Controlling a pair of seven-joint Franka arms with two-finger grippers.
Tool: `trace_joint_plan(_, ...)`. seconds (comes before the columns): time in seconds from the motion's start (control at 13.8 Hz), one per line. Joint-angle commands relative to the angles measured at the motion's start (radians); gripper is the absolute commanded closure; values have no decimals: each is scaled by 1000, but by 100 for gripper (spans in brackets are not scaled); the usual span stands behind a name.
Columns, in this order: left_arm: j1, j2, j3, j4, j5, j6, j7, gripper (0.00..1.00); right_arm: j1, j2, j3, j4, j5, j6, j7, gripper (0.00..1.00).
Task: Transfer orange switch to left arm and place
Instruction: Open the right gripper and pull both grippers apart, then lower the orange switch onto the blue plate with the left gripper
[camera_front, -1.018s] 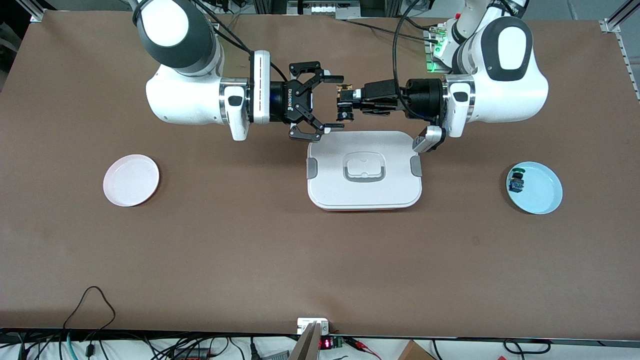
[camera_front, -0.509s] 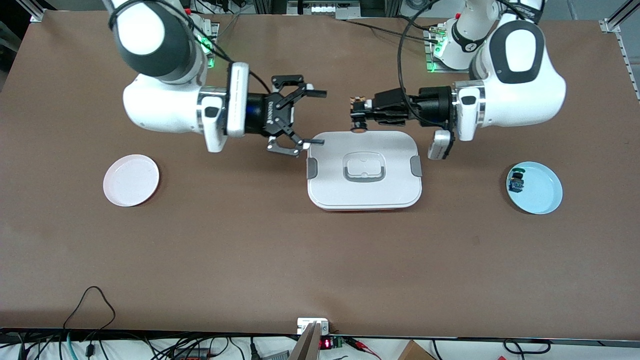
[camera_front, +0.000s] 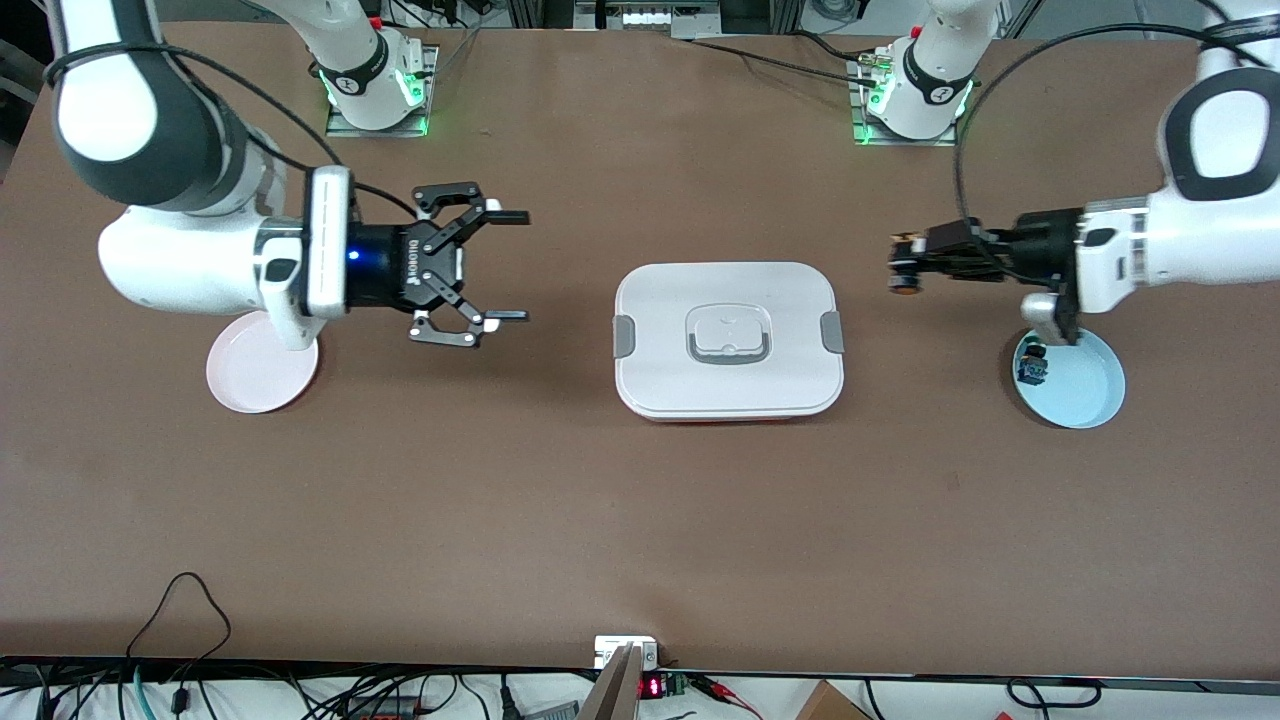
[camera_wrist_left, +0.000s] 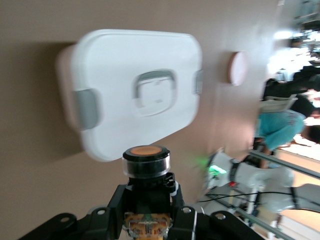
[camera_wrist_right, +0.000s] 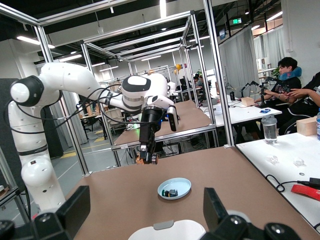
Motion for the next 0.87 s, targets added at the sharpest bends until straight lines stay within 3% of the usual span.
trace_joint_plan(0.0,60,-4,-15,53,276,-62,14,100,-6,-14,-37,-32,-23,-62,7,0)
trace_joint_plan(0.29,130,150,-11,49,697,39,-1,100,-37,-15,-57,-35,-86,-122,57,0)
trace_joint_plan(0.8,192,408,-5,47,1230,272,-208,100,-42,-37,-114,-26,-485,-156,327,0)
